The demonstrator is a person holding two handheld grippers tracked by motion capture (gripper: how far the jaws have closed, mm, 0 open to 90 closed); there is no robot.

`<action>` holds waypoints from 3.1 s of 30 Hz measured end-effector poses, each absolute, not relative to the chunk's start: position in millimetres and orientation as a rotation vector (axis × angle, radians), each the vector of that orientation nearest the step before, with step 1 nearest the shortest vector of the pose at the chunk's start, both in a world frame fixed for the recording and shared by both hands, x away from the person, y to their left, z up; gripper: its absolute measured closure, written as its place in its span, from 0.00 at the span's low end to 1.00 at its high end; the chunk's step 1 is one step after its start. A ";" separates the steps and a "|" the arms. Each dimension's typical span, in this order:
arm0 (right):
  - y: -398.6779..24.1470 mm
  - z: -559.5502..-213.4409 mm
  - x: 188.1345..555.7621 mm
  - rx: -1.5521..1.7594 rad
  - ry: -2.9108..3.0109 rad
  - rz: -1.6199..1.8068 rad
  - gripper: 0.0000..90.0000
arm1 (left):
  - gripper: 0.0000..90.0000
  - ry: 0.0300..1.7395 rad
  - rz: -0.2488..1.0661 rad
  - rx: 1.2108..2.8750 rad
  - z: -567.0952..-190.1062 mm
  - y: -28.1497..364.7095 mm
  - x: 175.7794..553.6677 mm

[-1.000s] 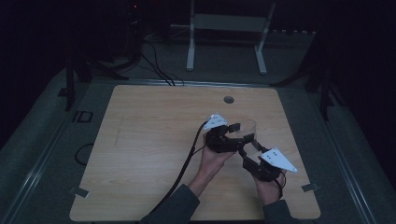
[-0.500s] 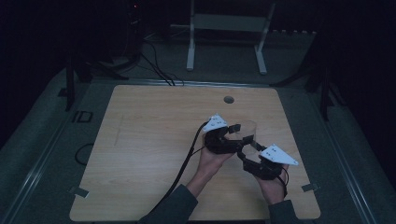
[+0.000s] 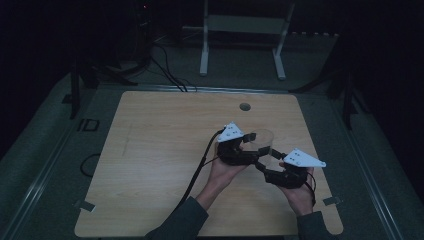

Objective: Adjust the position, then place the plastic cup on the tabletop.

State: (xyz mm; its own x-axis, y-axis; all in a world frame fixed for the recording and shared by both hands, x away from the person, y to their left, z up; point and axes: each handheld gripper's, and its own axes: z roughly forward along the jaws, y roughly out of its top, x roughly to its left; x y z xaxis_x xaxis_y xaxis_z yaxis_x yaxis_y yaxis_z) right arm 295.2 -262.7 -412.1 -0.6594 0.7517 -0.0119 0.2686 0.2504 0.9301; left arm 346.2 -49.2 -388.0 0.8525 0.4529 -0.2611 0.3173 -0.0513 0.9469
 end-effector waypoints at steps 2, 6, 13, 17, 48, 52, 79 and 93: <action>-263.7 -409.1 298.1 0.921 2.099 1.415 0.36 | 0.33 0.598 0.134 1.666 -388.0 -49.5 345.5; -263.6 -406.0 304.8 0.910 2.165 1.414 0.37 | 0.33 0.580 0.165 1.690 -387.8 -51.8 342.5; -262.5 -408.7 307.2 0.896 2.190 1.404 0.45 | 0.32 0.565 0.206 1.716 -386.9 -55.0 338.5; -263.0 -408.5 306.4 0.895 2.180 1.407 0.46 | 0.28 0.578 0.191 1.701 -387.3 -55.8 339.9; -263.1 -421.4 302.5 0.939 2.145 1.484 0.33 | 0.32 0.530 0.286 1.700 -385.4 -62.1 329.5; -264.1 -422.0 300.8 0.946 2.136 1.482 0.31 | 0.32 0.530 0.311 1.702 -385.8 -63.2 328.9; -283.3 -428.9 289.9 1.006 2.102 1.488 0.28 | 0.32 0.545 0.413 1.680 -388.5 -63.8 326.2; -286.3 -434.6 288.7 1.022 2.118 1.472 0.28 | 0.32 0.551 0.442 1.666 -392.0 -68.2 326.1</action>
